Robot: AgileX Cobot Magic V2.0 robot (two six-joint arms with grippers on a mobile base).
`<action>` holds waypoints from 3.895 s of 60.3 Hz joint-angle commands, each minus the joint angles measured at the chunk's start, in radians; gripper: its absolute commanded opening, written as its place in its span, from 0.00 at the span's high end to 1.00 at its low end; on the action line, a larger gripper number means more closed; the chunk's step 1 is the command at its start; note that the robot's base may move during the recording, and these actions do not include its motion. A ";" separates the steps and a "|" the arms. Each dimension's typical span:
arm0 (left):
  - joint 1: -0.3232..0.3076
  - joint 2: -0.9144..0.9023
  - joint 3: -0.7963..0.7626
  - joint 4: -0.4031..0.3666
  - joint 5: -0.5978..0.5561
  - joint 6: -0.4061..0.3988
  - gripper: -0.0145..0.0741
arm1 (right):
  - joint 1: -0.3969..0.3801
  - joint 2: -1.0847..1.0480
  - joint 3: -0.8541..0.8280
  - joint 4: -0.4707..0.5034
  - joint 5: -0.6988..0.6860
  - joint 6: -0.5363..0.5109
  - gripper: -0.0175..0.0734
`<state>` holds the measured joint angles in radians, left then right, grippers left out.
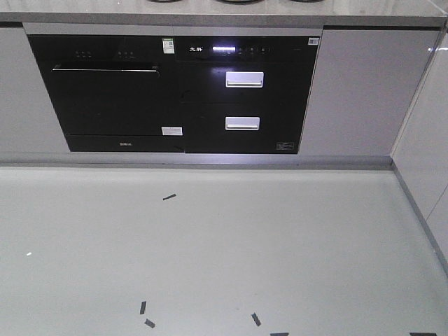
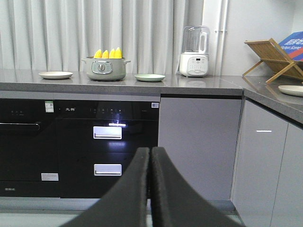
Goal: Distribute corn equally
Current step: 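Drive the base forward toward the counter with the pot and plates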
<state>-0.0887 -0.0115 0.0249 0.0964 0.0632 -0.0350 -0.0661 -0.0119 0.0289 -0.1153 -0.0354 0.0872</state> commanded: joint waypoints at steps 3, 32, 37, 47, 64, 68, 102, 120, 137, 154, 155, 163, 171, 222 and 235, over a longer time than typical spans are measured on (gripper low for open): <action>0.000 -0.014 0.010 -0.009 -0.074 -0.005 0.84 | -0.002 -0.007 0.010 -0.010 -0.078 -0.004 0.82; 0.000 -0.014 0.010 -0.009 -0.074 -0.005 0.84 | -0.002 -0.007 0.010 -0.010 -0.078 -0.004 0.82; 0.000 -0.014 0.010 -0.009 -0.074 -0.005 0.84 | -0.002 -0.007 0.010 -0.010 -0.078 -0.004 0.82; 0.000 -0.014 0.010 -0.009 -0.074 -0.005 0.84 | -0.002 -0.007 0.010 -0.010 -0.078 -0.004 0.82; 0.000 -0.014 0.010 -0.009 -0.074 -0.005 0.84 | -0.002 -0.007 0.010 -0.010 -0.078 -0.004 0.82; 0.000 -0.014 0.010 -0.009 -0.074 -0.005 0.84 | -0.002 -0.007 0.010 -0.010 -0.078 -0.004 0.82; 0.000 -0.014 0.010 -0.009 -0.074 -0.005 0.84 | -0.002 -0.007 0.010 -0.010 -0.078 -0.004 0.82; 0.000 -0.014 0.010 -0.009 -0.074 -0.005 0.84 | -0.002 -0.007 0.010 -0.010 -0.078 -0.004 0.82; 0.000 -0.014 0.010 -0.009 -0.074 -0.005 0.84 | -0.002 -0.007 0.010 -0.010 -0.078 -0.004 0.82; 0.000 -0.014 0.010 -0.009 -0.074 -0.005 0.84 | -0.002 -0.007 0.010 -0.010 -0.078 -0.004 0.82; 0.000 -0.014 0.010 -0.009 -0.074 -0.005 0.84 | -0.002 -0.007 0.010 -0.010 -0.078 -0.004 0.82; 0.000 -0.014 0.010 -0.009 -0.074 -0.005 0.84 | -0.002 -0.007 0.010 -0.010 -0.078 -0.004 0.82; 0.000 -0.014 0.010 -0.009 -0.074 -0.005 0.84 | -0.002 -0.007 0.010 -0.010 -0.078 -0.004 0.82; 0.000 -0.014 0.010 -0.009 -0.074 -0.005 0.84 | -0.002 -0.007 0.010 -0.010 -0.078 -0.004 0.82; 0.000 -0.014 0.010 -0.009 -0.074 -0.005 0.84 | -0.002 -0.007 0.010 -0.010 -0.078 -0.004 0.82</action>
<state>-0.0885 -0.0115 0.0249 0.0964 0.0632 -0.0350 -0.0661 -0.0119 0.0289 -0.1153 -0.0354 0.0872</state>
